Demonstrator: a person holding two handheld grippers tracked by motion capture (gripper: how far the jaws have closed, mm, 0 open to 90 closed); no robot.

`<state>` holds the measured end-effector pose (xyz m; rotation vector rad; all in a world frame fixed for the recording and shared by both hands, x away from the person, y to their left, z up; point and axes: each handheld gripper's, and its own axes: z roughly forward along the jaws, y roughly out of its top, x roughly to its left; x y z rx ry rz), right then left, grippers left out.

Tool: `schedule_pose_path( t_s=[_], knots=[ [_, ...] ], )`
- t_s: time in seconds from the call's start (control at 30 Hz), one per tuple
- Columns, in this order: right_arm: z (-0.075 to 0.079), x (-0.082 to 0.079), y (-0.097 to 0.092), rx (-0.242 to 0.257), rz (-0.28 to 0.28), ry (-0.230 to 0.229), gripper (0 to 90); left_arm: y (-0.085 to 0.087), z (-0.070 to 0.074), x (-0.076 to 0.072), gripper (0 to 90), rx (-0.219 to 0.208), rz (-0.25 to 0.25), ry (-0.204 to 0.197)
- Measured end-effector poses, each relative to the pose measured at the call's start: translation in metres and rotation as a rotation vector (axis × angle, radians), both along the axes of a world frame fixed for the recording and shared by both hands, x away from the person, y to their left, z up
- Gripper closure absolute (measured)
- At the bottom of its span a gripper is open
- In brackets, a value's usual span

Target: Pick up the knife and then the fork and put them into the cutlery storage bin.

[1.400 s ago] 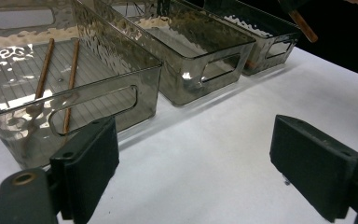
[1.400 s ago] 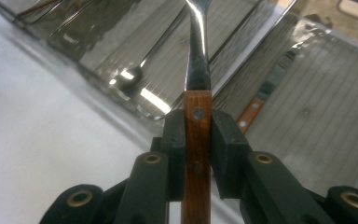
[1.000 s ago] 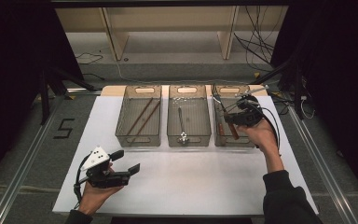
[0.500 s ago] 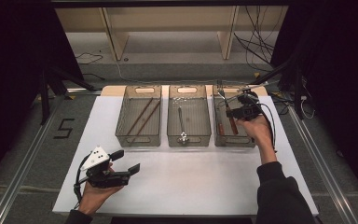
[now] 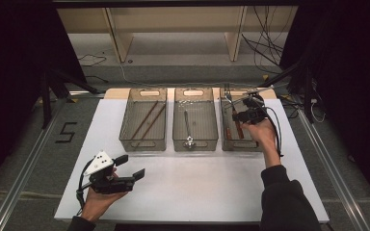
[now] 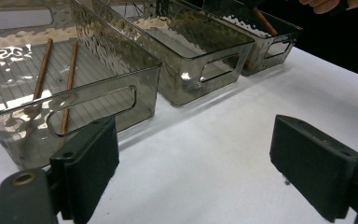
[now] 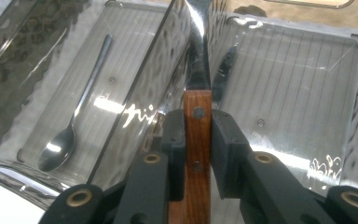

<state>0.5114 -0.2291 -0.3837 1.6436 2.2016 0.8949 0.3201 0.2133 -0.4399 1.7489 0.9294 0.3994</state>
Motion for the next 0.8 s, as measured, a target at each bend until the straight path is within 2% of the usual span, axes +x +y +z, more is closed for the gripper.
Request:
schedule_pose_path(
  t_s=[0.8],
  knots=[
    [-0.021,0.003,0.004,-0.035,-0.004,0.060,76.3,0.000,0.000,0.000,14.9,0.002,0.000,-0.001]
  ],
)
